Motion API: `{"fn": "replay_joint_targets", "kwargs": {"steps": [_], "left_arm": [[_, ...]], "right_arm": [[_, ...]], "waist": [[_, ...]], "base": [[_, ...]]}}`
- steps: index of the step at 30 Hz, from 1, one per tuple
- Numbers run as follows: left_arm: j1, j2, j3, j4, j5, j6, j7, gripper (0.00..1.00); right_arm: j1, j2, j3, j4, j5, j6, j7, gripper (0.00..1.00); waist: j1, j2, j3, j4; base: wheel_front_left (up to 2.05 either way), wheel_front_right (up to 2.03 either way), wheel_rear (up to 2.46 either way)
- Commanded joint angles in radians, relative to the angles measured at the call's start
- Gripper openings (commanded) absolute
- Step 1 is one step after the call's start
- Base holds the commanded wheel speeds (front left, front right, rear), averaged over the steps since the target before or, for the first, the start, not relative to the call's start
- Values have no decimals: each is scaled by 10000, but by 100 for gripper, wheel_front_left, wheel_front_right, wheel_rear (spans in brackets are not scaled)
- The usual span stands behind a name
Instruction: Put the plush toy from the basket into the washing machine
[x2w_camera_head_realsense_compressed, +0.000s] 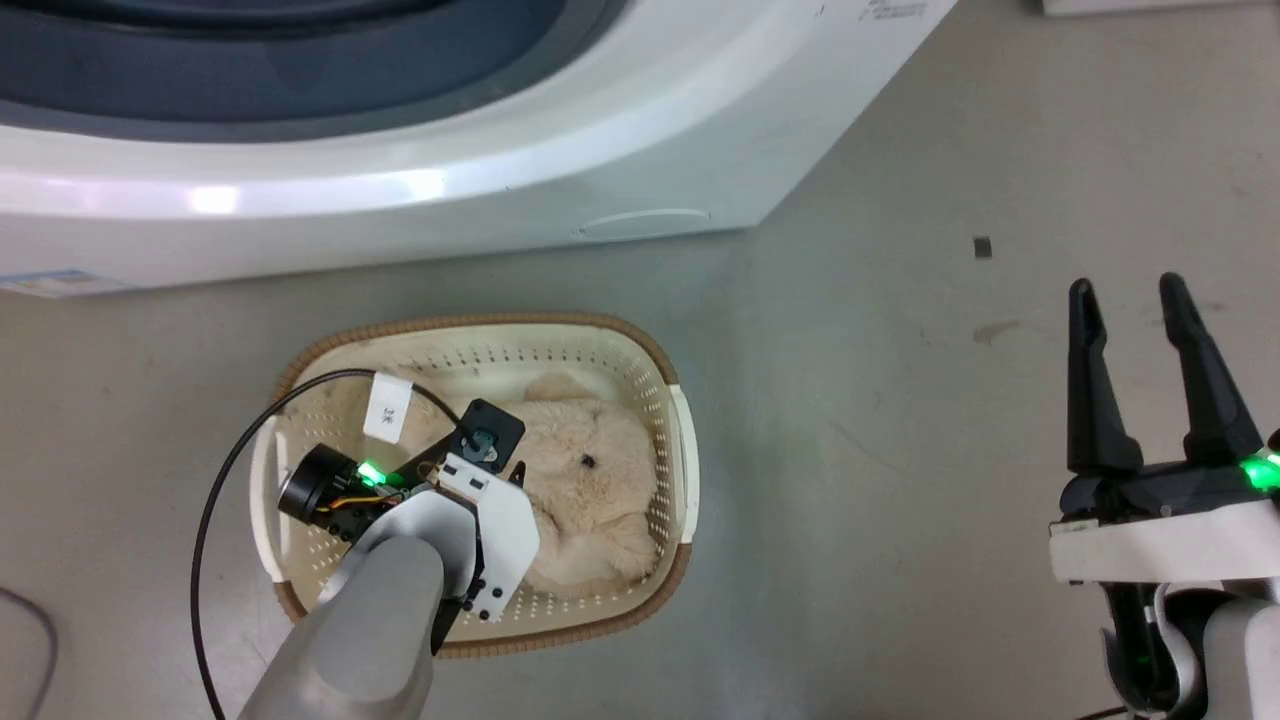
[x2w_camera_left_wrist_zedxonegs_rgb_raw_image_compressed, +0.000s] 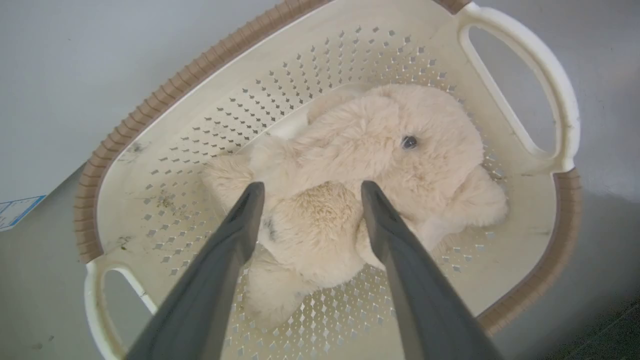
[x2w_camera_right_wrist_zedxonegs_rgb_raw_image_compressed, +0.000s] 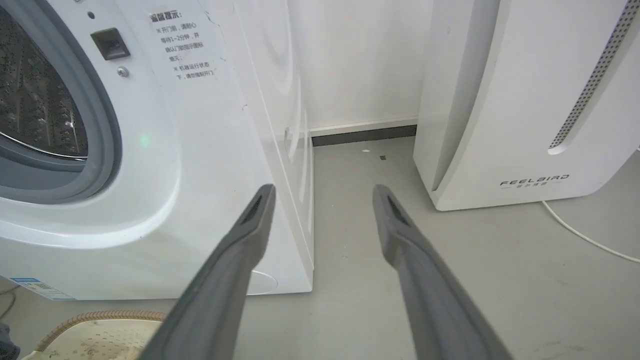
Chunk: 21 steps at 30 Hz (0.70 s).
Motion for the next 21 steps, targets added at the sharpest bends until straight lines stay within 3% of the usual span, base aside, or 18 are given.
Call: {"fn": "replay_joint_targets", "kwargs": {"steps": [1, 21], "left_arm": [[-289, 85, -134, 237, 46, -70, 76, 100], [-2282, 599, -1142, 2292, -41, 54, 398, 100]], "right_arm": [[-245, -5, -43, -102, 158, 4, -89, 100], [-867, -5, -165, -406, 969, 5, -504, 100]], "waist": [[-1, 0, 317, -101], [-1, 0, 2482, -581]], "base": [[0, 0, 0], [0, 0, 0]]}}
